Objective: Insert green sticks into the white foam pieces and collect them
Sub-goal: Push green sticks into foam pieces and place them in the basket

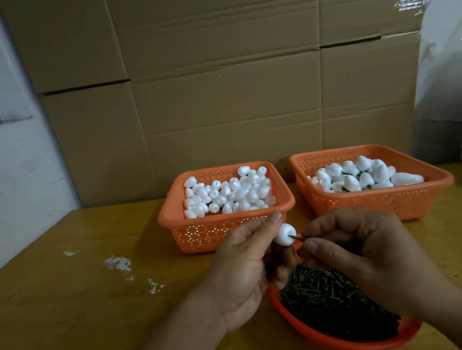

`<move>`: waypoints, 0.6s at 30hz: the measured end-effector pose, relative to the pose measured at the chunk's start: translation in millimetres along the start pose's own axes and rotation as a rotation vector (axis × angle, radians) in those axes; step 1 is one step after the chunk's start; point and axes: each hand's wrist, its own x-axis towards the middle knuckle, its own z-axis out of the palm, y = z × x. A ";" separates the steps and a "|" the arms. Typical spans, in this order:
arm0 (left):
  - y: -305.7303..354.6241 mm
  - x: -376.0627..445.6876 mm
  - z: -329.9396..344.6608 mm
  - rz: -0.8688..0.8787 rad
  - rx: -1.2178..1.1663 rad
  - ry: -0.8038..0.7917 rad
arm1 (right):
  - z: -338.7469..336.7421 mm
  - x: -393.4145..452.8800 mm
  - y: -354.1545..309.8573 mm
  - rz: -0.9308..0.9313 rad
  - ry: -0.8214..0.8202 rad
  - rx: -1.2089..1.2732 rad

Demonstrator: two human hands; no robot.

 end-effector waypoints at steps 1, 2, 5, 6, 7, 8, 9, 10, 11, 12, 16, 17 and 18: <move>0.0 -0.1 0.3 0.006 0.006 -0.002 | 0.5 -0.1 0.3 -0.007 0.008 -0.024; 0.0 -0.1 0.5 0.013 0.011 -0.002 | 0.8 -0.3 0.3 -0.015 0.018 -0.049; -0.7 0.1 1.4 0.047 0.040 0.009 | 1.7 -1.3 -1.0 -0.048 0.037 -0.119; -1.1 0.2 1.6 0.063 0.053 0.015 | 1.9 -1.8 -1.6 -0.057 0.037 -0.138; -1.6 0.2 1.8 0.080 0.063 0.022 | 2.2 -2.1 -2.2 -0.065 0.037 -0.155; -2.0 0.2 1.8 0.096 0.074 0.029 | 2.5 -2.3 -2.8 -0.072 0.038 -0.171; -2.3 0.2 1.6 0.112 0.085 0.035 | 2.9 -2.3 -3.1 -0.080 0.043 -0.187; -2.6 0.3 1.2 0.128 0.096 0.040 | 3.2 -2.4 -3.6 -0.087 0.051 -0.203; -3.1 0.6 0.9 0.141 0.106 0.043 | 3.4 -2.4 -3.7 -0.093 0.057 -0.216; -3.6 0.7 0.4 0.152 0.112 0.042 | 3.6 -2.5 -3.9 -0.098 0.061 -0.224; -5.6 1.6 0.0 0.197 0.140 0.031 | 5.2 -3.3 -5.3 -0.122 0.068 -0.243; -6.2 1.9 0.0 0.210 0.153 0.031 | 5.7 -3.4 -5.5 -0.126 0.068 -0.246; -7.0 1.8 -0.2 0.223 0.165 0.034 | 6.3 -3.4 -5.7 -0.128 0.072 -0.248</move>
